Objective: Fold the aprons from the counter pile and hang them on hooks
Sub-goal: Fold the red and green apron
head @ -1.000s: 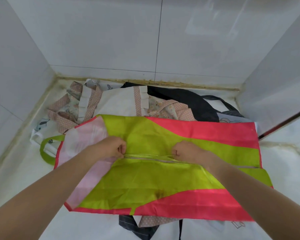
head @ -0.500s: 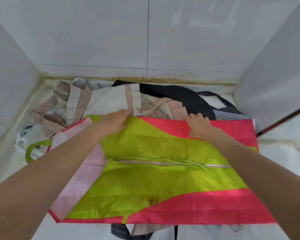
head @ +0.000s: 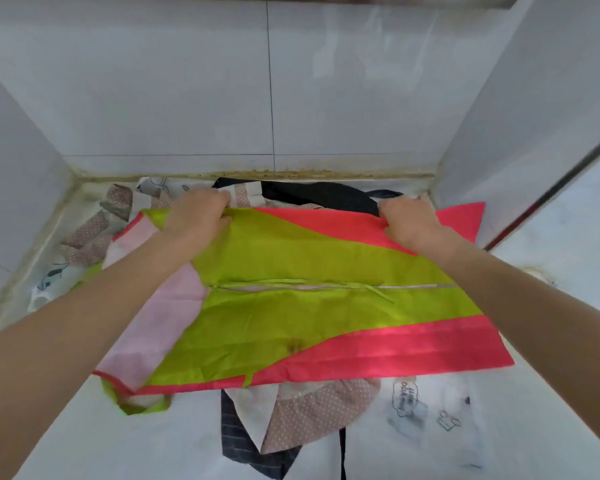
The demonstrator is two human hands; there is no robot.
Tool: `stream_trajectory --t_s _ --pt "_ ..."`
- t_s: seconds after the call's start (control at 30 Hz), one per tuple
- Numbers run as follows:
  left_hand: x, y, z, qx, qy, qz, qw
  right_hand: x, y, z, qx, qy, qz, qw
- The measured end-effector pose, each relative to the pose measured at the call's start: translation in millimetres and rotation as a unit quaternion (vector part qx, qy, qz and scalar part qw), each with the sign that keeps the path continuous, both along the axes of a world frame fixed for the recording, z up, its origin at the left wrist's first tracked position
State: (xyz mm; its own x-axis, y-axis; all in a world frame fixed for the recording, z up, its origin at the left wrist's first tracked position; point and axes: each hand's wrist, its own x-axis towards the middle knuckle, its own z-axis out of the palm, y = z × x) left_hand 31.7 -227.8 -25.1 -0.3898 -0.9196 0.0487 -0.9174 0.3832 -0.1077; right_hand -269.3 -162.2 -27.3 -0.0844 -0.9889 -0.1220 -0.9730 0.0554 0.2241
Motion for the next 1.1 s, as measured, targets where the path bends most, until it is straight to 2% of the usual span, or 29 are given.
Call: stream_trajectory --t_s 0.1,0.23,0.33,0.5,0.63,0.9,1.1 --pt "13 38 12 -0.017 -0.033 -0.077 0.996 2 30 17 0.079 -0.028 0.069 0.994" --pt "35 97 -17 0.149 -0.045 -0.216 0.964 9 80 -2 0.208 -0.016 0.086 0.974" --pt "37 125 -49 0.191 -0.102 -0.266 0.939 22 110 -29 0.238 0.021 0.097 0.966" --pt "34 141 -80 0.215 -0.178 -0.242 0.929 37 139 -73 0.274 0.052 0.063 0.958" --pt "30 142 -87 0.196 -0.209 -0.201 0.937 40 147 -91 0.242 0.092 0.07 0.963" --pt "32 141 -95 0.134 -0.196 -0.177 0.955 41 148 -105 0.176 0.143 0.069 0.972" --pt "29 139 -104 0.139 -0.215 -0.186 0.949 44 143 -110 0.177 0.135 0.066 0.973"
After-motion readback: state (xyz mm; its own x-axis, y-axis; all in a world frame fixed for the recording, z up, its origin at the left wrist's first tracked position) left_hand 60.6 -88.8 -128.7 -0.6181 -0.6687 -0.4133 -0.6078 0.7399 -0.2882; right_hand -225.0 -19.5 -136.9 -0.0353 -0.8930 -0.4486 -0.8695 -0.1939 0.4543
